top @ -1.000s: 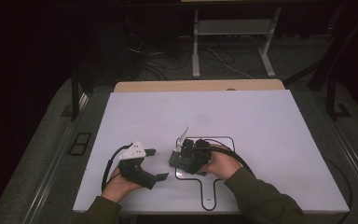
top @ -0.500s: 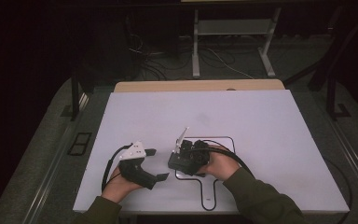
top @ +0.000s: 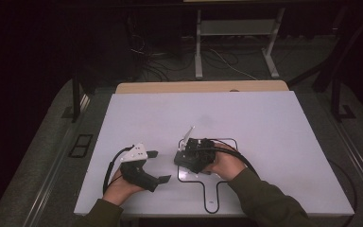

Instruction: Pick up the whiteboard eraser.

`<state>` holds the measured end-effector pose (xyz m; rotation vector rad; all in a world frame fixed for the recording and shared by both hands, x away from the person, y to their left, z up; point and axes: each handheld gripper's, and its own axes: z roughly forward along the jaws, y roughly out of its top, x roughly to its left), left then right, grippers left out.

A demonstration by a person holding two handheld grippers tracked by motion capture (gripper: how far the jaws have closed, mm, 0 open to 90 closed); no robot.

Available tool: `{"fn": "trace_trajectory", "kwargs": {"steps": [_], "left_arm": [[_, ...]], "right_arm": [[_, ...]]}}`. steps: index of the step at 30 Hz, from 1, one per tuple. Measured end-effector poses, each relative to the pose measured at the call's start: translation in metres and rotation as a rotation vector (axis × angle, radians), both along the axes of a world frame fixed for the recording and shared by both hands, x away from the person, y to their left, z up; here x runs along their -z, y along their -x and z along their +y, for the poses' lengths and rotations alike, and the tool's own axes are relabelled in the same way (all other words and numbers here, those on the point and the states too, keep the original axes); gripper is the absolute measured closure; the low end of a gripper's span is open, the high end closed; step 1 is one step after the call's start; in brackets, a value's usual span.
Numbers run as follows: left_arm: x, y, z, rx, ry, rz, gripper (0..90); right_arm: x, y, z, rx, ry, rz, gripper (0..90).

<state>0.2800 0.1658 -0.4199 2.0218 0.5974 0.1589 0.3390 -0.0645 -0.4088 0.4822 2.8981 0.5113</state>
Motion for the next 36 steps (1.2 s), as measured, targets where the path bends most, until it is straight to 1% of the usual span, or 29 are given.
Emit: {"fn": "trace_trajectory", "kwargs": {"steps": [2, 4, 5, 6, 7, 10, 11, 12, 13, 14, 17, 18, 19, 21, 23, 24, 25, 27, 30, 34, 36], "left_arm": [[0.0, 0.0, 0.0, 0.002, -0.004, 0.002, 0.0], [0.0, 0.0, 0.0, 0.002, -0.003, 0.002, 0.0], [0.0, 0.0, 0.0, 0.003, -0.004, 0.002, 0.0], [0.0, 0.0, -0.001, 0.0, 0.0, 0.004, 0.0], [0.0, 0.0, 0.0, 0.003, -0.006, 0.002, 0.0], [0.0, 0.0, 0.0, 0.003, -0.006, -0.002, 0.0], [0.0, 0.0, 0.0, 0.003, -0.005, -0.004, 0.0], [0.0, 0.0, 0.0, 0.001, -0.003, -0.002, 0.0], [0.0, 0.001, -0.001, -0.002, -0.001, 0.003, 0.0], [0.0, 0.001, 0.0, 0.0, -0.005, 0.003, 0.0], [0.0, 0.0, 0.0, 0.002, -0.005, 0.0, 0.0], [0.0, 0.0, 0.0, 0.0, -0.003, 0.002, 0.0], [0.0, 0.0, 0.0, -0.002, 0.001, 0.001, 0.0], [0.0, 0.0, 0.0, -0.002, 0.0, 0.002, 0.0], [0.0, 0.0, -0.001, 0.001, -0.002, 0.001, 0.0], [0.001, 0.0, -0.001, 0.002, -0.002, 0.002, 0.0], [0.001, 0.0, -0.001, 0.003, -0.005, 0.001, 0.0], [0.0, 0.0, -0.001, 0.0, -0.005, 0.005, 0.0], [0.001, 0.0, -0.001, 0.003, -0.006, -0.002, 0.0], [0.0, 0.0, -0.001, 0.003, -0.005, -0.001, 0.0], [0.001, 0.0, -0.001, 0.003, -0.007, -0.003, 0.0]], "right_arm": [[0.0, -0.003, -0.003, 0.016, -0.01, 0.009, 39.0], [0.0, -0.002, -0.003, 0.008, -0.012, 0.018, 39.0], [0.001, -0.001, -0.001, -0.011, -0.008, 0.017, 39.0], [0.001, 0.002, 0.001, -0.026, -0.014, 0.029, 39.0], [0.001, 0.005, 0.004, -0.04, -0.018, 0.038, 39.0], [0.0, 0.014, 0.01, -0.07, -0.013, 0.066, 39.0], [0.0, 0.015, 0.011, -0.078, -0.014, 0.062, 39.1], [0.0, 0.015, 0.011, -0.07, -0.018, 0.074, 39.0], [0.0, 0.013, 0.01, -0.066, -0.023, 0.073, 39.1], [0.0, 0.01, 0.008, -0.049, -0.012, 0.049, 39.1], [0.0, 0.0, 0.0, -0.005, -0.002, 0.016, 39.1], [0.0, -0.003, -0.002, 0.015, 0.013, 0.002, 39.0], [0.0, -0.005, -0.005, 0.038, 0.013, 0.0, 39.1], [0.001, -0.009, -0.011, 0.049, 0.001, 0.008, 39.1], [0.001, -0.008, -0.01, 0.043, 0.004, 0.01, 39.1], [0.001, -0.006, -0.009, 0.025, 0.003, 0.013, 39.0], [0.001, -0.003, -0.006, 0.017, -0.004, 0.03, 39.1], [0.001, 0.004, 0.0, -0.023, 0.0, 0.028, 39.1], [0.001, 0.011, 0.007, -0.04, 0.001, 0.039, 39.1], [0.0, 0.02, 0.011, -0.076, -0.001, 0.062, 39.0], [0.0, 0.021, 0.012, -0.076, -0.002, 0.069, 39.0]]}}
